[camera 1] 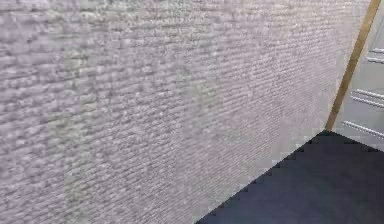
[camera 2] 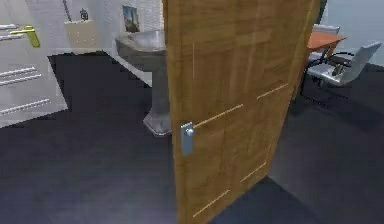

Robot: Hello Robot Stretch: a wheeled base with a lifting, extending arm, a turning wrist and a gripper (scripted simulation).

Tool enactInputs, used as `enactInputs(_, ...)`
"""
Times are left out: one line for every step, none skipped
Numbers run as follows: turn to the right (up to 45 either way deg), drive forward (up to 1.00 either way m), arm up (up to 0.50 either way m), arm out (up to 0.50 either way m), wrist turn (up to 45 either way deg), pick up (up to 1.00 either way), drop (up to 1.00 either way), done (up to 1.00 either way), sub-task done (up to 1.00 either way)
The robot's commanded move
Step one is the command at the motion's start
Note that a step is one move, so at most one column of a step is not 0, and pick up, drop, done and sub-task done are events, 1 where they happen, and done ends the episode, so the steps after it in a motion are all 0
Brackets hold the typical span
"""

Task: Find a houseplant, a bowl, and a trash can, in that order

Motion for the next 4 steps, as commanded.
enactInputs(45.0, 0.0, 0.0, 0.0, 0.0, 0.0, 0.0, 0.0, 0.0)
enactInputs(3.0, 0.0, 0.0, 0.0, 0.0, 0.0, 0.0, 0.0, 0.0)
enactInputs(-12.0, 0.0, 0.0, 0.0, 0.0, 0.0, 0.0, 0.0, 0.0)
enactInputs(0.0, 0.45, 0.0, 0.0, 0.0, 0.0, 0.0, 0.0, 0.0)
